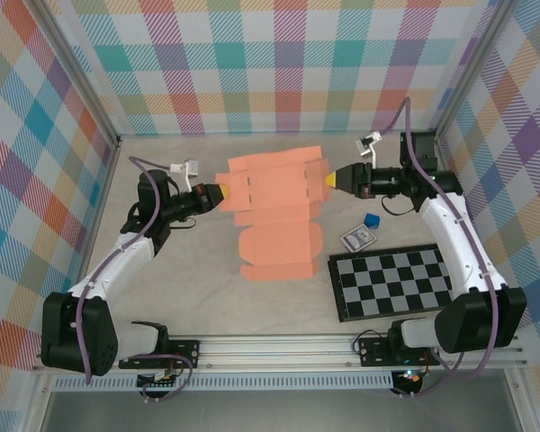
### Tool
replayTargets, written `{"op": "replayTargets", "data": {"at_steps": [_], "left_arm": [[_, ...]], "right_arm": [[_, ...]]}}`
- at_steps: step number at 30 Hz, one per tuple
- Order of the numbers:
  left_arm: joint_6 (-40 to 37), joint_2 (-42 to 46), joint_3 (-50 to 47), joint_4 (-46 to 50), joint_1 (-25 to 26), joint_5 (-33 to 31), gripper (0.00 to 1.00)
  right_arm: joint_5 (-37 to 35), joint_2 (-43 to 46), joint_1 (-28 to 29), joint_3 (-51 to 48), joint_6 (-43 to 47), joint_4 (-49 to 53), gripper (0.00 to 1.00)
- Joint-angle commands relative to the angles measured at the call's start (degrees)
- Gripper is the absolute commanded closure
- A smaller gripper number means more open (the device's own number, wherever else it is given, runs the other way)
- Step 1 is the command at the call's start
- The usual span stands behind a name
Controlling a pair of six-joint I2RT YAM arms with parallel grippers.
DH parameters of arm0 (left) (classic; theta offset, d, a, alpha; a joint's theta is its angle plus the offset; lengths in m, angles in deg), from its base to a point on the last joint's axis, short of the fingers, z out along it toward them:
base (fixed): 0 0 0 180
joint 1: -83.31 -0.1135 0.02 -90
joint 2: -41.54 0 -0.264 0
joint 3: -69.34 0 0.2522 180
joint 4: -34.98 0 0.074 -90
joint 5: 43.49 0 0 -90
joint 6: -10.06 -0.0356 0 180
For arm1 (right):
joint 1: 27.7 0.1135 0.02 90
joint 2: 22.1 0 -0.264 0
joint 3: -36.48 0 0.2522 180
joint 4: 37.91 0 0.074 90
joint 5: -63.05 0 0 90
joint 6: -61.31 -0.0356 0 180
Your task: Fold the paper box
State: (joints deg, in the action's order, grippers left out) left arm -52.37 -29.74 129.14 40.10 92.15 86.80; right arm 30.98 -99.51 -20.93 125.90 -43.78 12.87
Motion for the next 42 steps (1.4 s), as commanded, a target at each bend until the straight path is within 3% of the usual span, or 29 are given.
{"op": "replayTargets", "data": {"at_steps": [1, 9, 14, 18, 23, 28, 32, 38, 42], "left_arm": [[-4.35, 1.72, 1.85, 7.4, -0.24, -5.91, 1.0], [-3.94, -0.1, 1.49, 11.64, -0.05, -11.7, 1.0], [-2.99, -1.71, -0.74, 10.94, 0.13, -12.81, 1.0], [-3.45, -3.19, -2.05, 9.94, 0.34, -12.87, 1.0], [-3.76, -6.64, -2.26, 8.65, 0.3, -11.64, 1.0], [-2.96, -8.61, -2.31, 7.74, 0.36, -10.09, 1.0], [-2.6, -8.65, -2.45, 7.5, 0.3, -9.63, 1.0], [-0.11, -8.96, -1.18, 8.37, 0.3, -7.91, 1.0], [1.15, -8.87, -0.3, 8.65, 0.37, -7.17, 1.0]], "right_arm": [[-4.85, -1.46, 0.27, -1.78, 1.29, 1.13, 0.46], [-19.68, -2.7, 2.52, -0.87, 3.04, 6.72, 0.44], [-29.64, -5.94, 15.97, -1.22, 2.3, 5.68, 0.44], [-39.04, -13.34, 28.18, 2.7, 2.17, 5.43, 0.38], [-38.99, -22.08, 34.91, 8.46, -0.29, 2.45, 0.29], [-46.58, -28.14, 40.88, 15.45, -5.42, 3.04, 0.17], [-49.32, -31.13, 42.53, 16.28, -7.39, -0.12, 0.14], [-62.31, -34.14, 46.73, 17.33, -4.41, -2.26, 0.09], [-65.47, -35.37, 47.55, 17.57, -5.07, -3.02, 0.07]]}}
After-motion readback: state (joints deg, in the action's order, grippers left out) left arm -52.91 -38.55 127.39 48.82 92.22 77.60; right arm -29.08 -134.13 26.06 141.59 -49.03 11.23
